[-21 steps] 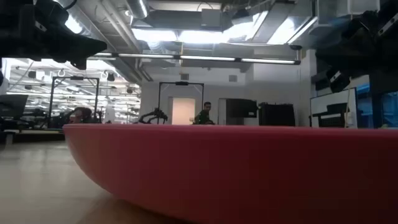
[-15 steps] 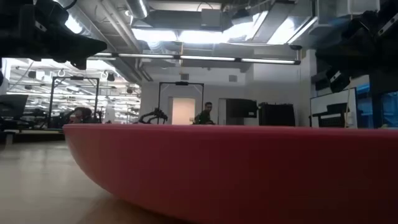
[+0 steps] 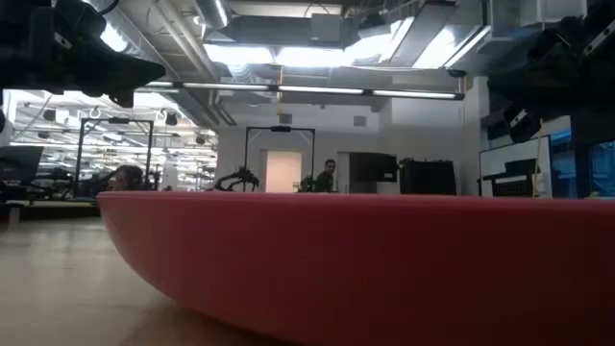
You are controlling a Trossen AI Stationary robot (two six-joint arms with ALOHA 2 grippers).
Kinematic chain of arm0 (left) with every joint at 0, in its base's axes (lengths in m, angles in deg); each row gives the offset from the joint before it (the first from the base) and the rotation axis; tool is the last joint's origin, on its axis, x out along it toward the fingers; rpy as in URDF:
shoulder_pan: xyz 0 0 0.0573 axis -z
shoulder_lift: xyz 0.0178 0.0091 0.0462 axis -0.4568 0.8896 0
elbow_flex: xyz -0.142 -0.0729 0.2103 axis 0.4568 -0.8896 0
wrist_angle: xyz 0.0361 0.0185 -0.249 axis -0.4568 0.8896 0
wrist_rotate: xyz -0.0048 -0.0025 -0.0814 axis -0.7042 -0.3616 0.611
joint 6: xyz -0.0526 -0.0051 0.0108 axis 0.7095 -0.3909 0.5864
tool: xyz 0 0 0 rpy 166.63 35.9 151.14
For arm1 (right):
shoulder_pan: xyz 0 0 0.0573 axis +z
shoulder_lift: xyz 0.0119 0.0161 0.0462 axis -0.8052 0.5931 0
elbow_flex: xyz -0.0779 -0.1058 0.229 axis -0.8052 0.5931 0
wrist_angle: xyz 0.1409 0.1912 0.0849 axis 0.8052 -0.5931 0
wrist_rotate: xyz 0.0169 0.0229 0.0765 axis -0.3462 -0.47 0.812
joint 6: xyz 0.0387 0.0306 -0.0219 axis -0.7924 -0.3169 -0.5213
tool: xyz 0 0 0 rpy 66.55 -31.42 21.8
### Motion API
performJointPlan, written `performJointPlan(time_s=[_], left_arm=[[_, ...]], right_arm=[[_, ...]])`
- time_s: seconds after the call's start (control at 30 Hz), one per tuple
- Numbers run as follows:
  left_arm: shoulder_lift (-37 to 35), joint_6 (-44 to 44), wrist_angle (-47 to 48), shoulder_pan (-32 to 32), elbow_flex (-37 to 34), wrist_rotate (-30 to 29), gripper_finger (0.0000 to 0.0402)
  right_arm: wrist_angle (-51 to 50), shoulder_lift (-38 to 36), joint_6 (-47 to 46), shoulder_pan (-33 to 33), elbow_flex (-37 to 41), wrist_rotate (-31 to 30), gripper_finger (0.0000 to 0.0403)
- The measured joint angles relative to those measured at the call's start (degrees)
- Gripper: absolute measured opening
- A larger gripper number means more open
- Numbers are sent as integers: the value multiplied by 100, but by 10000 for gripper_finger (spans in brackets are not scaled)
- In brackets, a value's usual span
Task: Pick and place plate/cup/fork/spoon on tray
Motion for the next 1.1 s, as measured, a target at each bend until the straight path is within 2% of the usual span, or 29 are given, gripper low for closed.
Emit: performJointPlan(time_s=[0.8, 1.0, 1.1], left_arm=[[0, -144, -11, 0, 0, -12, 0], [0, 768, -99, 0, 0, 29, 0], [0, 760, -145, 0, 0, -31, 0]], right_arm=[[2, -2, 26, 0, 0, -2, 16], [74, 0, 607, 0, 0, -92, 16], [86, 0, 527, 0, 0, -98, 16]])
